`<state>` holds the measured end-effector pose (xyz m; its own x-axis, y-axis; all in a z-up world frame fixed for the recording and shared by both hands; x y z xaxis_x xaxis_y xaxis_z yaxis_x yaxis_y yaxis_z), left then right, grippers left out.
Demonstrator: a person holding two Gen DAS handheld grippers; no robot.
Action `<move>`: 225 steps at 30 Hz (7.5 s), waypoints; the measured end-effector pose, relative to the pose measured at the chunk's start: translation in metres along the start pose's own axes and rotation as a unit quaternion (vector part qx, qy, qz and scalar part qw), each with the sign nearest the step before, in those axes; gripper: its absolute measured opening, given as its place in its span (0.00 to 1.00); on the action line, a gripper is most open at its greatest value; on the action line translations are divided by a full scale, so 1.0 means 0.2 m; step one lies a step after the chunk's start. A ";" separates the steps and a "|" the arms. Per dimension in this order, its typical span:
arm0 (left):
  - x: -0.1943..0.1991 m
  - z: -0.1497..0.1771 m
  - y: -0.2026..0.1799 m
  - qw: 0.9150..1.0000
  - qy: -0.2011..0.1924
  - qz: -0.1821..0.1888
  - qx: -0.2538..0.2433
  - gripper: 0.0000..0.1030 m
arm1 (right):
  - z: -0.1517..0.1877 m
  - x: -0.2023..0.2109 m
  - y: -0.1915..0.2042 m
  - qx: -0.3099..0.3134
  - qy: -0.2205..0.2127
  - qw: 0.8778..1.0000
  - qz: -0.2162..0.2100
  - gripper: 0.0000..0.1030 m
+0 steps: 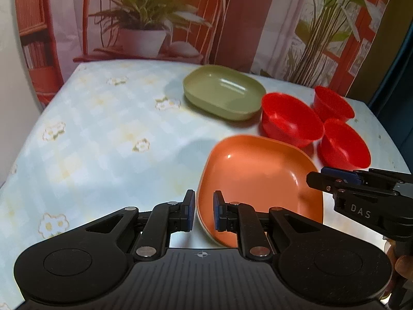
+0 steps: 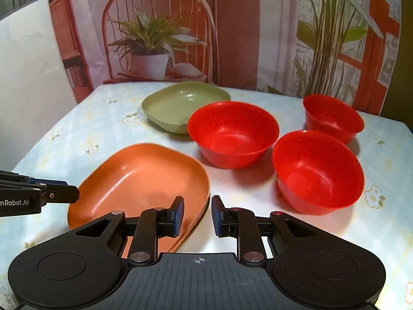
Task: Organize plates and bowls
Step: 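Open the left gripper and move it toward the small green plate, then grasp the small green plate rim with the left gripper and lift it, then carry the small green plate and lower it onto the orange plate, then open the left gripper to release the small green plate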
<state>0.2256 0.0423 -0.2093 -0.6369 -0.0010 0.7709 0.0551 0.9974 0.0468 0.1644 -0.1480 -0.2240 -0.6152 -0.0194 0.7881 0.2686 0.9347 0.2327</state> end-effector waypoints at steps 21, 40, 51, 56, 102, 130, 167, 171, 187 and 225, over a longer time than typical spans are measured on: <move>0.16 -0.46 0.00 0.996 -0.090 0.000 -0.020 0.15 | -0.39 0.17 -0.18 0.001 -0.067 0.998 0.002 0.22; 0.18 -0.84 0.08 0.987 -0.161 -0.014 -0.010 0.15 | -0.88 0.20 -0.22 0.050 -0.104 0.993 -0.007 0.28; 0.01 -0.91 0.23 0.990 -0.138 -0.013 0.007 0.15 | -0.92 0.03 -0.23 0.033 -0.081 0.996 -0.021 0.29; -0.16 -0.84 0.24 0.995 -0.098 0.002 0.013 0.15 | -0.88 -0.12 -0.25 0.025 -0.055 0.998 -0.025 0.29; -0.57 -0.82 0.01 0.999 -0.034 0.030 -0.010 0.10 | -0.82 -0.70 -0.48 -0.107 0.005 0.993 -0.047 0.05; -0.03 -0.43 -0.04 0.998 -0.039 0.041 -0.016 0.11 | -0.51 -0.09 -0.30 -0.091 -0.013 0.994 -0.059 0.05; 0.14 -0.14 -0.04 0.998 -0.024 0.053 -0.004 0.11 | -0.24 0.09 -0.22 -0.082 0.005 0.994 -0.066 0.05; 0.13 -0.11 -0.02 0.999 -0.018 0.051 0.000 0.11 | -0.21 0.07 -0.20 -0.081 0.011 0.994 -0.065 0.05; 0.06 0.04 0.04 0.999 0.013 0.042 0.027 0.13 | -0.17 -0.07 -0.11 -0.029 0.040 0.997 -0.056 0.05; -0.02 -0.01 0.09 0.999 0.012 0.023 0.037 0.16 | -0.02 -0.06 -0.07 -0.032 0.048 0.997 -0.041 0.17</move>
<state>0.2306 0.0604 -0.2113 -0.6172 0.0438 0.7856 0.0254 0.9990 -0.0357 0.1706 -0.1618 -0.2338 -0.5641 -0.1324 0.8150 0.2680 0.9043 0.3324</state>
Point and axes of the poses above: each gripper's, at about its wrist camera, not at the fingertips, and x roughly against the way its jaws point, y to its left, z to its underside, the point moved 7 cm from there along -x, roughly the way its jaws point, and after that the axes turned 12 degrees about -z, right-handed, at the moved point
